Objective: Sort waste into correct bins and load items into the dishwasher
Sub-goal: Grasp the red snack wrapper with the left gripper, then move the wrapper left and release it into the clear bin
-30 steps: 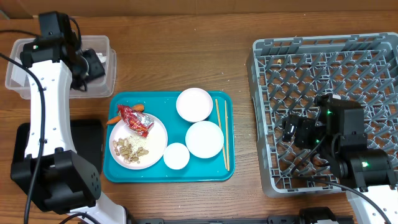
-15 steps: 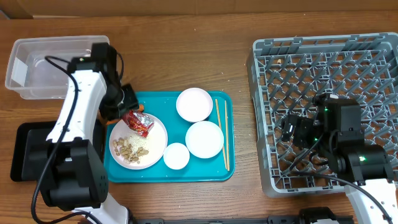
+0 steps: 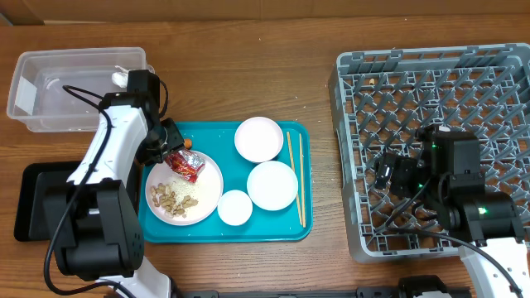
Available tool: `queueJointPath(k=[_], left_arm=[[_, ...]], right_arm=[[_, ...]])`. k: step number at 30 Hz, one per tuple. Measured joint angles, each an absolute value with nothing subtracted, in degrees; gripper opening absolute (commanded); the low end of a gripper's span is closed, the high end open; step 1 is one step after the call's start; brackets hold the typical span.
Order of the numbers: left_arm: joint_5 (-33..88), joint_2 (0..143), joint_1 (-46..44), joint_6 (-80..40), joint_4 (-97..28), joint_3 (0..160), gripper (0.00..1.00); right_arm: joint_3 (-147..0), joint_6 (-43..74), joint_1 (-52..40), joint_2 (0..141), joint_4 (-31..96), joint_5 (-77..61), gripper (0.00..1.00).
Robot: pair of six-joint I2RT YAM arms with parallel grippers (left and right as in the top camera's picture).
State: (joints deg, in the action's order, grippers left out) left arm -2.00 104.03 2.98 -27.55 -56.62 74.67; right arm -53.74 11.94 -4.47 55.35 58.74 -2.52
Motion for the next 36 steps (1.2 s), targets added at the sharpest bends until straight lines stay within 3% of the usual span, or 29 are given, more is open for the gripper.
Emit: queueJointPath(k=[4,9,10,12,25,36], left_arm=[[-2.04,104.03,2.98,-27.55,-54.37,72.69,0.43],[-2.24,104.03,2.98,-28.45,-53.39,71.7,0.19],[-2.24,104.03,2.98,-28.45,-53.28,71.7,0.1],[-2.26,104.03,2.98,-28.36,-53.19,71.7,0.04],[-2.42,104.03,2.98,-28.34,-56.42,72.29,0.04],[-3.92,101.45,4.36,-25.1,-60.45,89.8,0.04]], right_arm=[[-53.74,11.97,-4.47,55.35,58.76,-2.52,1.0],[-53.74,11.94,-4.49,55.35,58.76,-2.52,1.0],[-53.74,11.94,-4.47,55.35,58.76,-2.5,1.0],[-53.74,11.97,-4.47,55.35,58.76,-2.52,1.0],[-53.74,11.97,-4.49,55.35,58.76,-2.55,1.0],[-53.74,11.97,-4.47,55.35,59.2,-2.52,1.0]])
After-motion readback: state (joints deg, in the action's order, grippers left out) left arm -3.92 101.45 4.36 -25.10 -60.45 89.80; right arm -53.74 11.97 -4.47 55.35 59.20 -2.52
